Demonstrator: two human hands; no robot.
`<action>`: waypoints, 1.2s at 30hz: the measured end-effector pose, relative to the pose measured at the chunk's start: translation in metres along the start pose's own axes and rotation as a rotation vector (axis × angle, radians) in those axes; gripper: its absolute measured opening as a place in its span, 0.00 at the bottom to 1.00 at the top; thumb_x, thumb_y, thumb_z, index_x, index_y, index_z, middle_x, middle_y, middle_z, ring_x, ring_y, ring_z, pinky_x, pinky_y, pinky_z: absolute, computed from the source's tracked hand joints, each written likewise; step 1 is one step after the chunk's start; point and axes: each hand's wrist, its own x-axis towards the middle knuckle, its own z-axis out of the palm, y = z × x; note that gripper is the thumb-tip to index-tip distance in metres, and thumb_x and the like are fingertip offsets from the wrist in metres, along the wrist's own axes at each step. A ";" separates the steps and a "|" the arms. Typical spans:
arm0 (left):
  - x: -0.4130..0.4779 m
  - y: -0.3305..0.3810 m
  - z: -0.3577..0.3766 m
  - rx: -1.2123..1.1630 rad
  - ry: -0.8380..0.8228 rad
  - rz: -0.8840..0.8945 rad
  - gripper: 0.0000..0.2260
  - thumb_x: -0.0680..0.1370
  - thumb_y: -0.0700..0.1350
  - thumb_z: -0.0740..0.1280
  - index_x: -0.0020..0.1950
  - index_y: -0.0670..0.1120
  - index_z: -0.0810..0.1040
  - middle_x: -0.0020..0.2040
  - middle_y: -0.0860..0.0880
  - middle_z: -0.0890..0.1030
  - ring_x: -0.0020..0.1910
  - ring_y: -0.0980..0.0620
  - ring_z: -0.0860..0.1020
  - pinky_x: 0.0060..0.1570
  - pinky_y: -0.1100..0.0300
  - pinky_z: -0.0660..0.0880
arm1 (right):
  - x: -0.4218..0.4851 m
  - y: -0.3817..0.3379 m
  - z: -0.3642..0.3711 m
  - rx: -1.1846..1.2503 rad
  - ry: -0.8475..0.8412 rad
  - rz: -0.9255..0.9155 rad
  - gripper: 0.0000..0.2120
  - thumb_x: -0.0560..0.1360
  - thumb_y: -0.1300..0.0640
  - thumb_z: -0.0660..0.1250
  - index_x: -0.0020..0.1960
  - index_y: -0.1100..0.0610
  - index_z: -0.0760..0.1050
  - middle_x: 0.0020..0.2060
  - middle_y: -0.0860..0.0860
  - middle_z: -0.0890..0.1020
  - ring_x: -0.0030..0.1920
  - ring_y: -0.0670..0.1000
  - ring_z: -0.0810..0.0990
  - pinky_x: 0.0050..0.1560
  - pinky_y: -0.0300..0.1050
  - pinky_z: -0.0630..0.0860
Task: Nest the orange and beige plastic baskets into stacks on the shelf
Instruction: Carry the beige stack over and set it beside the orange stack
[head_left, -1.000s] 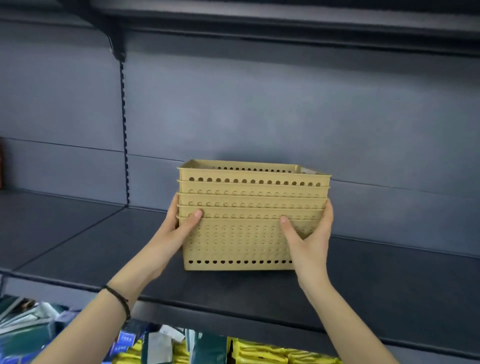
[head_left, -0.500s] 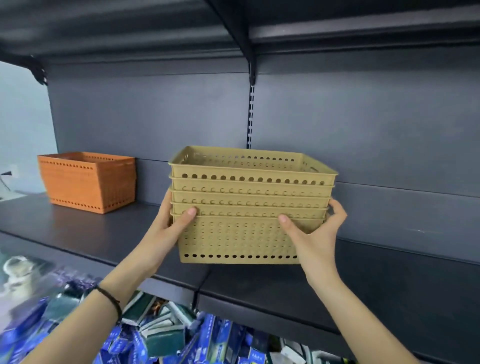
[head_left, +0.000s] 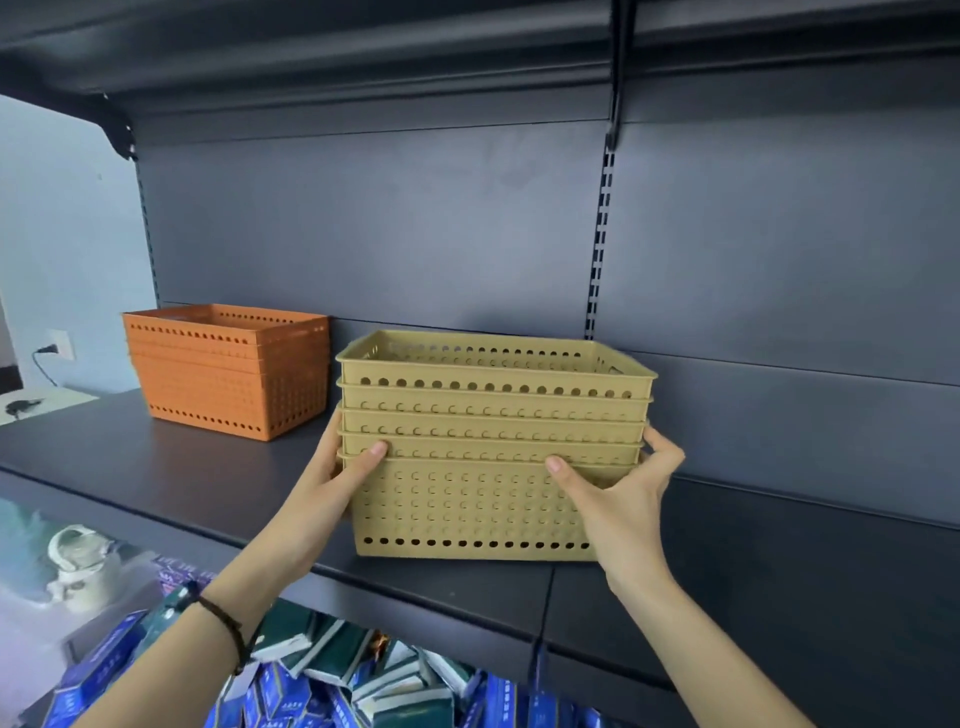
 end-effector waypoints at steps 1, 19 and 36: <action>0.004 -0.005 -0.008 -0.002 -0.009 0.000 0.41 0.61 0.69 0.72 0.71 0.67 0.62 0.64 0.61 0.78 0.61 0.58 0.77 0.57 0.48 0.75 | -0.001 0.002 0.008 -0.012 0.005 0.004 0.40 0.62 0.55 0.80 0.60 0.41 0.55 0.66 0.48 0.62 0.66 0.47 0.68 0.66 0.48 0.68; 0.031 -0.024 -0.113 -0.098 -0.030 -0.001 0.21 0.78 0.49 0.66 0.68 0.69 0.68 0.60 0.58 0.82 0.60 0.56 0.79 0.64 0.43 0.72 | -0.048 -0.013 0.127 0.029 0.179 0.125 0.47 0.70 0.55 0.76 0.75 0.37 0.47 0.71 0.41 0.63 0.70 0.45 0.63 0.71 0.49 0.61; 0.107 -0.056 -0.145 0.147 0.506 -0.116 0.30 0.70 0.54 0.74 0.68 0.53 0.66 0.71 0.44 0.64 0.70 0.42 0.60 0.65 0.43 0.62 | -0.004 0.014 0.204 -0.057 0.266 0.149 0.48 0.68 0.58 0.77 0.76 0.45 0.49 0.71 0.46 0.62 0.69 0.47 0.64 0.65 0.43 0.59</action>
